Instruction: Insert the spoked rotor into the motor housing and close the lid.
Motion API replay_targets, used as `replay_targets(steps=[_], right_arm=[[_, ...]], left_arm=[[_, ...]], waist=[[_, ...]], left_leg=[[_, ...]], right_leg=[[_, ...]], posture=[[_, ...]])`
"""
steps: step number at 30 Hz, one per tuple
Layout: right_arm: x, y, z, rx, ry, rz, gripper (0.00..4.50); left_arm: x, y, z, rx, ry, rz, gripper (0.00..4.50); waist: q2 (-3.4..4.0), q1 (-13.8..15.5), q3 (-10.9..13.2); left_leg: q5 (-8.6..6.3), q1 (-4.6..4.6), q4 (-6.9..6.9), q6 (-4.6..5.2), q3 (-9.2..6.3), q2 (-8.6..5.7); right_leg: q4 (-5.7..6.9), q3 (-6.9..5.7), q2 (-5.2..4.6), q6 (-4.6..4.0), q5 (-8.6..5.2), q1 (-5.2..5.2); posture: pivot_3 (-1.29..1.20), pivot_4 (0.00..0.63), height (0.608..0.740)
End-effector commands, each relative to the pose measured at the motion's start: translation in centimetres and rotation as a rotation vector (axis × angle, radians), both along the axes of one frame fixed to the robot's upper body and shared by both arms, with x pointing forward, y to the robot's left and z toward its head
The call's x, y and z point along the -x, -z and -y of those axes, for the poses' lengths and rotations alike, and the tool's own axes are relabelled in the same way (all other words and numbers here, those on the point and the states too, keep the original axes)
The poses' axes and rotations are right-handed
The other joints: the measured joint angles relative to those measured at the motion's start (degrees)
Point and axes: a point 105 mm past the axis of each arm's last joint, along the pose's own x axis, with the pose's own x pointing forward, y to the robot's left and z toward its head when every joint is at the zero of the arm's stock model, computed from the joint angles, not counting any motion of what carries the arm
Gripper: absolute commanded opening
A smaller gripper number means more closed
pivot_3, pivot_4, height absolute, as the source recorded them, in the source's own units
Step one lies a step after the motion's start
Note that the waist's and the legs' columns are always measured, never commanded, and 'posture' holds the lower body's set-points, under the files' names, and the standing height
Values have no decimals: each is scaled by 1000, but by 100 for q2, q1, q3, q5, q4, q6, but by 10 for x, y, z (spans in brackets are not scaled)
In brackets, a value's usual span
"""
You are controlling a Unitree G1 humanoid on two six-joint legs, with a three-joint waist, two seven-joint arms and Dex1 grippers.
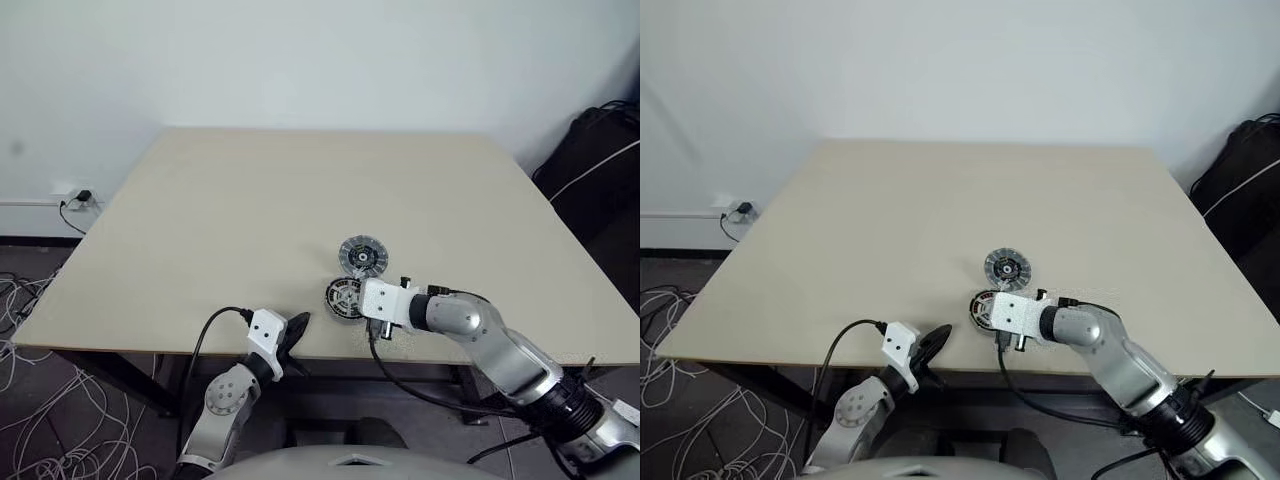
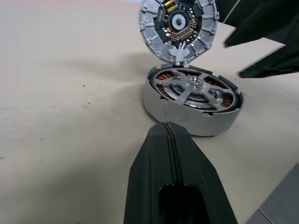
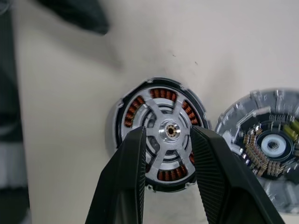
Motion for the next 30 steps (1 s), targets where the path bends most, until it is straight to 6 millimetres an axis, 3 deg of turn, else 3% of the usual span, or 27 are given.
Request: replay_targets(steps=[1,7,17,30], right_arm=[[-4,-8,0,34,-74,47,1594],[5,7,9,152,-146,-37,1594],[-1,15,16,232,-174,-51,1594],[-13,20,10,259,-199,-55,1594]], left_arm=[[-5,-8,5,8,11,46,0],[-6,-3,2,7,6,42,0],[-5,-2,3,21,3,48,0],[-9,-34,15,44,0,80,0]], waist=[[-11,16,7],[-15,76,9],[-14,82,8],[-13,79,8]], left_leg=[[0,0,2,0,0,0],[0,-1,2,1,0,0],[-1,-1,2,1,1,0],[-1,-2,2,1,2,0]], right_leg=[[0,0,0,2,2,1],[-2,1,-1,3,4,-1],[1,3,-3,2,4,-2],[2,5,-2,1,5,-3]], posture=[[0,0,740],[0,0,740],[0,0,740],[0,0,740]])
